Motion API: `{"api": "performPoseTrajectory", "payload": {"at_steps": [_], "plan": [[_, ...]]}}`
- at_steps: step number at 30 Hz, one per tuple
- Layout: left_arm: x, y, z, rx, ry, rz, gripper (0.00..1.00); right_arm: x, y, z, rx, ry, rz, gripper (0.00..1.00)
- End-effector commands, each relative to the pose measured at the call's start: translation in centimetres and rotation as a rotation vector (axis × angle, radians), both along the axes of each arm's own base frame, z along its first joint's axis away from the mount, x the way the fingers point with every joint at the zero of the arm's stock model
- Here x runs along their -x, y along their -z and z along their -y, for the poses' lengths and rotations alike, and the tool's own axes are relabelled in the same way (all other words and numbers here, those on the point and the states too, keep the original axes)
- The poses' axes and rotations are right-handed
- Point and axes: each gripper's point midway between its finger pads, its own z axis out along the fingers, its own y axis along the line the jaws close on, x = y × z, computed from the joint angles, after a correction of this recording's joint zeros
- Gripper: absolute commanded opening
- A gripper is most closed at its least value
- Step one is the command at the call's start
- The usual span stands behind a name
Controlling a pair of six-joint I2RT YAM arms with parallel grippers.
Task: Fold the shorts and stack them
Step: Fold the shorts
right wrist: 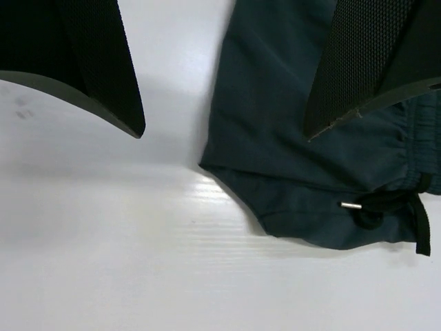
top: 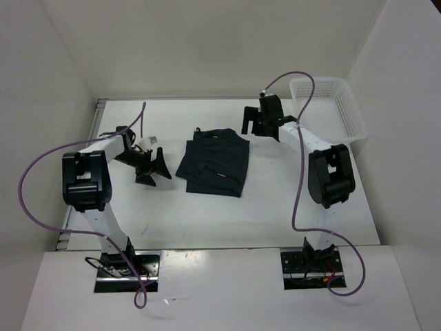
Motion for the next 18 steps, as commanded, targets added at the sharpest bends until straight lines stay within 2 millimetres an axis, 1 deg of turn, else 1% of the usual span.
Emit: {"api": "performPoseTrajectory", "payload": {"at_steps": [1,2,3,4,5,6,7,8,9,10,11,12,13,14,15,16,17,18], "plan": [[-2.8,-2.9,-2.3,-0.002,-0.048,0.174,1.0,2.0,-7.3,2.4,0.067,0.061,0.126,1.0],[-3.3,-3.1,-3.1,-0.022,-0.066,0.203,1.0,2.6,-8.0,2.8,0.072,0.07,0.13,1.0],[-3.8,-3.9,-4.4,-0.033,-0.1,0.242,1.0,3.8,-9.7,3.6,0.082,0.079,0.156,1.0],[-4.3,-4.3,-5.4,-0.056,-0.121,0.271,1.0,4.5,-10.2,4.3,0.104,0.092,0.16,1.0],[-5.2,-4.8,-6.5,-0.082,-0.143,0.325,1.0,5.5,-10.3,4.7,0.119,0.084,0.148,1.0],[-5.7,-5.9,-8.1,-0.1,-0.185,0.374,1.0,6.6,-11.4,5.3,0.128,0.088,0.168,1.0],[-6.4,-6.5,-9.5,-0.133,-0.211,0.423,1.0,7.2,-11.7,6.2,0.144,0.123,0.172,1.0],[-6.6,-7.2,-10.7,-0.166,-0.237,0.458,1.0,7.9,-11.8,6.8,0.149,0.159,0.165,1.0],[-6.7,-7.6,-12.5,-0.192,-0.282,0.473,1.0,8.5,-12.8,7.4,0.139,0.195,0.176,1.0],[-6.8,-7.9,-13.6,-0.216,-0.307,0.488,1.0,9.0,-12.9,8.1,0.126,0.243,0.162,1.0],[-6.8,-8.6,-14.7,-0.243,-0.332,0.515,1.0,9.9,-12.5,8.4,0.13,0.249,0.129,1.0],[-6.6,-9.0,-16.7,-0.292,-0.38,0.52,1.0,10.2,-13.0,9.0,0.135,0.265,0.133,1.0],[-6.6,-9.4,-17.9,-0.324,-0.405,0.536,1.0,10.9,-14.1,9.5,0.14,0.271,0.165,1.0],[-6.5,-10.3,-18.9,-0.36,-0.431,0.562,1.0,11.6,-13.9,10.0,0.148,0.279,0.165,1.0],[-6.1,-10.4,-20.6,-0.408,-0.471,0.566,1.0,12.0,-14.4,10.3,0.154,0.282,0.188,1.0],[-5.7,-10.4,-21.1,-0.427,-0.488,0.566,1.0,12.7,-15.7,11.1,0.146,0.305,0.224,1.0],[-5.3,-10.9,-21.3,-0.435,-0.498,0.579,1.0,13.2,-15.6,11.5,0.154,0.318,0.228,1.0],[-5.3,-11.0,-21.9,-0.452,-0.511,0.584,1.0,13.5,-16.5,12.2,0.152,0.33,0.253,1.0]]}}
